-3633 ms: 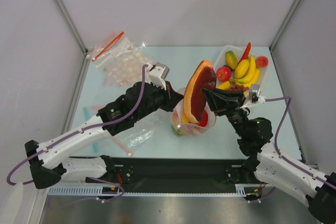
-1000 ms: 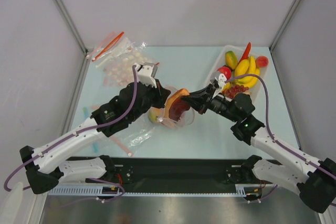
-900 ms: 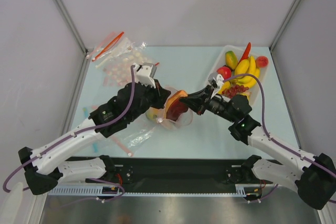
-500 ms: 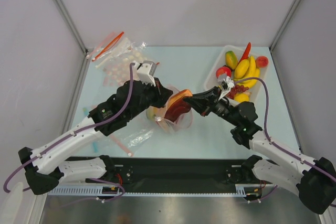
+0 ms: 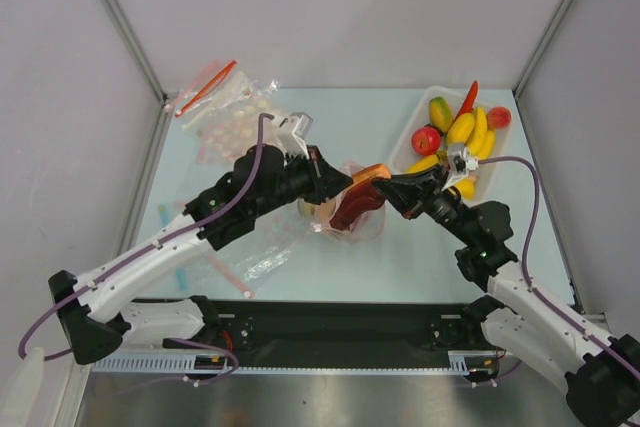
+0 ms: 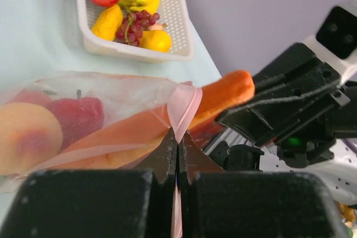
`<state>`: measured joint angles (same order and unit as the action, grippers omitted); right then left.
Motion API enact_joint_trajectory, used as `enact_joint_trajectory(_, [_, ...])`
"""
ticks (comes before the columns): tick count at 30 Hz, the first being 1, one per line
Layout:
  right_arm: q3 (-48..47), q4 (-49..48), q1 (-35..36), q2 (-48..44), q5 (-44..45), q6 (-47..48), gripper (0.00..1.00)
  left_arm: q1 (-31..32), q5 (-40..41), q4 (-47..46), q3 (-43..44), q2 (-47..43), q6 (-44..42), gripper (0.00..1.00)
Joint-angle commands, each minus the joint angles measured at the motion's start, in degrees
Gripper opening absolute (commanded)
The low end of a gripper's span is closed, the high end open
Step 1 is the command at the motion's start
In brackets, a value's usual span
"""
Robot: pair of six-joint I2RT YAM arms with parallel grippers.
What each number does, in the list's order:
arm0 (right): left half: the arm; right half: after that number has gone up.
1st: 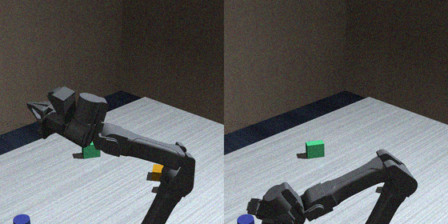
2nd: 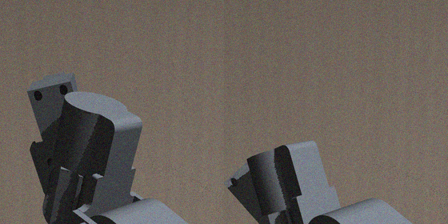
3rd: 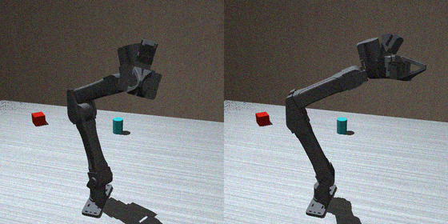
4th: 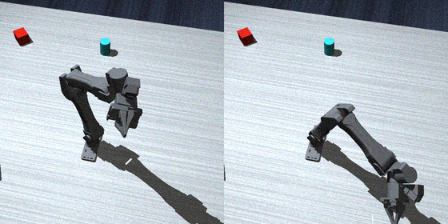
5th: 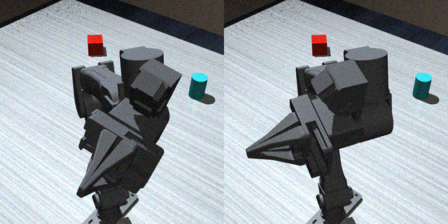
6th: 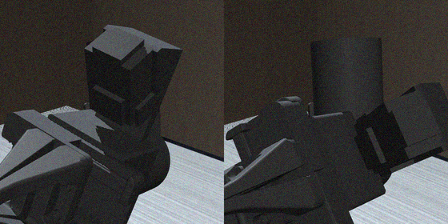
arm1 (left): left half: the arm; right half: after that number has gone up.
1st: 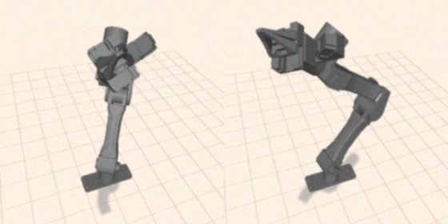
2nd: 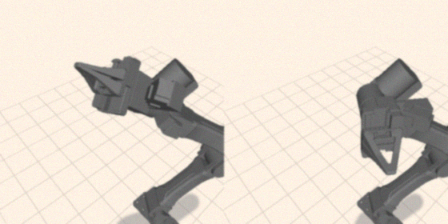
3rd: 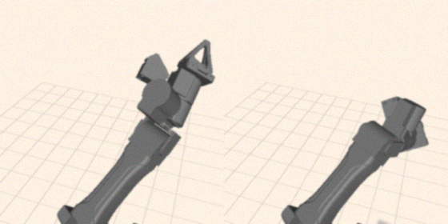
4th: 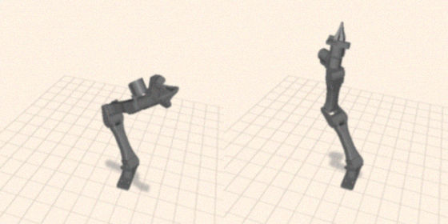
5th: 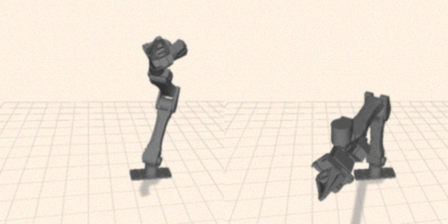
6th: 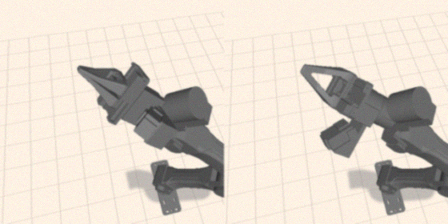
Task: Place the food in the zip-top bag and seal the zipper
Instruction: Adjust the fake food in the zipper food storage bag.
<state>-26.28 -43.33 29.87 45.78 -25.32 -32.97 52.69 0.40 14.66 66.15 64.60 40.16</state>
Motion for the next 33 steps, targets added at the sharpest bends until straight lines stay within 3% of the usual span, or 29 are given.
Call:
enact_joint_trajectory(1, [-3.16, 2.99, -0.25, 0.53, 2.91, 1.51, 0.00, -5.21, -6.72, -2.09, 2.06, 2.02, 3.95, 0.00])
enact_joint_trajectory(4, [-0.72, -0.95, -0.16, 5.36, 3.08, 1.24, 0.00, -10.83, -12.87, -5.94, -2.32, 3.07, 6.24, 0.00])
enact_joint_trajectory(5, [0.69, -6.45, 0.71, 8.59, 3.87, 1.68, 0.00, -11.72, -14.19, -7.96, -3.21, 3.77, 6.33, 0.00])
enact_joint_trajectory(8, [5.61, -18.04, 2.82, 16.23, 9.67, 4.65, 0.00, -12.43, -14.12, -8.59, -4.10, 5.10, 3.89, 0.00])
enact_joint_trajectory(11, [4.85, -24.94, 4.14, 22.67, 7.32, 5.37, 0.00, -12.43, -13.24, -6.67, -3.05, 6.15, 1.69, 0.00])
enact_joint_trajectory(14, [2.65, -21.83, 5.72, 25.59, 4.14, 6.86, 0.00, -12.43, -10.08, -5.17, -2.61, 5.63, -0.60, 0.02])
enact_joint_trajectory(18, [0.18, -11.09, 11.08, 20.76, 13.16, 16.52, 0.00, -12.43, -8.49, -4.55, -2.69, 4.66, -3.86, 0.12])
enact_joint_trajectory(21, [0.00, -8.35, 11.97, 18.21, 15.73, 18.38, 0.00, -12.35, -9.98, -3.15, -2.08, 3.78, -6.76, 0.41])
enact_joint_trajectory(22, [-0.26, -7.74, 11.97, 17.51, 16.35, 18.73, 0.00, -12.00, -9.90, -2.79, -2.43, 3.43, -7.29, 0.57])
enact_joint_trajectory(24, [-1.05, -4.93, 11.97, 17.24, 17.14, 19.26, 0.00, -11.38, -7.62, -1.48, -2.78, 1.68, -8.78, 0.69])
enact_joint_trajectory(25, [-1.92, -3.96, 11.97, 17.85, 17.32, 19.61, 0.00, -10.59, -6.39, -1.12, -3.30, 1.06, -9.57, 0.89])
enact_joint_trajectory(26, [-2.45, -2.30, 11.88, 18.46, 17.41, 19.87, 0.00, -10.06, -3.77, -0.42, -3.48, 0.10, -11.06, 0.97])
enact_joint_trajectory(30, [-4.12, -0.62, 11.88, 21.01, 16.97, 19.70, 0.00, -5.51, 5.36, 2.04, -4.18, -4.99, -16.24, 1.00])
enact_joint_trajectory(33, [-5.27, 1.67, 11.71, 21.54, 17.50, 19.79, 0.00, -2.08, 8.64, -2.16, -9.44, -9.29, -23.35, 1.00])
